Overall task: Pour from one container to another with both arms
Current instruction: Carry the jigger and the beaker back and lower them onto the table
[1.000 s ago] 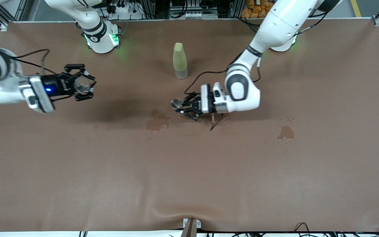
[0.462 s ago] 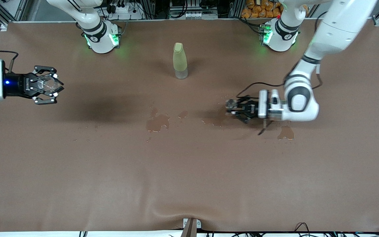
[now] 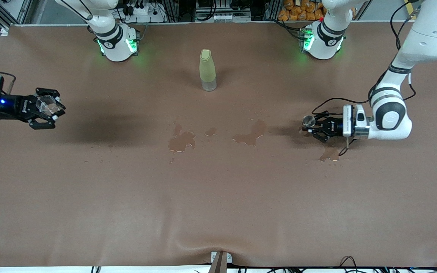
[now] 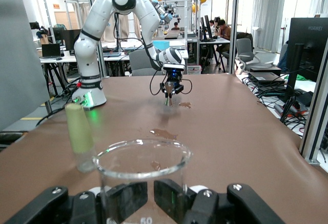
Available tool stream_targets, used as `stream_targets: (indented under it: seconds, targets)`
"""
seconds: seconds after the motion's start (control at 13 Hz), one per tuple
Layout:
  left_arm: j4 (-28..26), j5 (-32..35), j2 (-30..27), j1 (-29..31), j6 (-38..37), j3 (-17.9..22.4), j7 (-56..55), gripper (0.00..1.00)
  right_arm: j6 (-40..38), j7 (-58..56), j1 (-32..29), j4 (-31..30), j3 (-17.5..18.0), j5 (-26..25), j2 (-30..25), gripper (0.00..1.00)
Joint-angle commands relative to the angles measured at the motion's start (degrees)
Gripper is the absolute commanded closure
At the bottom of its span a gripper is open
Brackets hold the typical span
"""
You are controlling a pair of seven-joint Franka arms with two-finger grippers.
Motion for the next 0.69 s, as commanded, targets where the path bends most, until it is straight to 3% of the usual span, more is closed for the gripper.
stream_targets:
  seconds: [0.0,0.38,0.62]
  targets:
    - [3.17,3.61,3.58,4.68,-2.73,-0.76,1.55,1.00,-1.86,-7.58,-2.12,3.56,0.77,-0.54,6.99,1.00]
    - [5.82,4.24,6.57,8.99,-2.73,-0.41,1.55,1.00,-0.81,-17.97,-2.47,6.03,1.04,0.34,17.19,1.00]
    - [7.22,4.33,9.29,10.66,-2.73,-0.41,2.25,1.00,3.58,-22.53,-2.21,6.12,2.09,1.13,21.33,1.00]
